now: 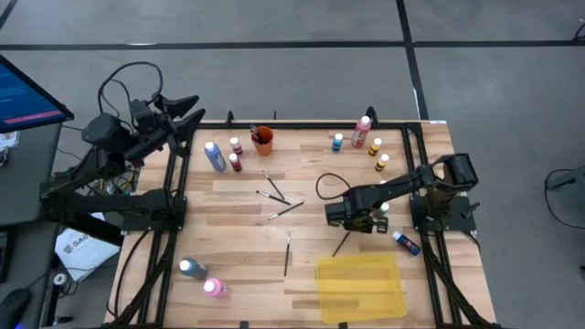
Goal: Pick & Place Paint Supplies
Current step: Put the black paint brush into the orange cup
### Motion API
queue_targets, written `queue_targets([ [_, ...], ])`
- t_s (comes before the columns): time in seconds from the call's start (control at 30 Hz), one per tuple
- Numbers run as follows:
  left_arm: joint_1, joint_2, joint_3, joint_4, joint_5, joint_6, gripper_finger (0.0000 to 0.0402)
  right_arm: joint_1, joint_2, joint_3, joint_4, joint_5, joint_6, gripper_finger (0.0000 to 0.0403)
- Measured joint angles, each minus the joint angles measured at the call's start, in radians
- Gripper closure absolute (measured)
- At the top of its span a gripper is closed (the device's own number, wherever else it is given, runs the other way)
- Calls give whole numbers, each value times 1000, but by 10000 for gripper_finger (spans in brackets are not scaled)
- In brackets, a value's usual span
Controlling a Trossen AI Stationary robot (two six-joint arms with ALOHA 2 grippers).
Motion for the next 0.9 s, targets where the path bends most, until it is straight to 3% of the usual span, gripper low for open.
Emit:
queue_targets([
  [0.27, 0, 11, 0, 5, 1, 0, 190, -51, 2, 23, 23, 60, -54, 312],
  [0.63, 0, 11, 0, 12, 2, 0, 190, -106, -1, 33, 38, 38, -148, 312],
  [0.9, 0, 11, 0, 19, 5, 0, 190, -94, -6, 105, 46, 80, -139, 312],
])
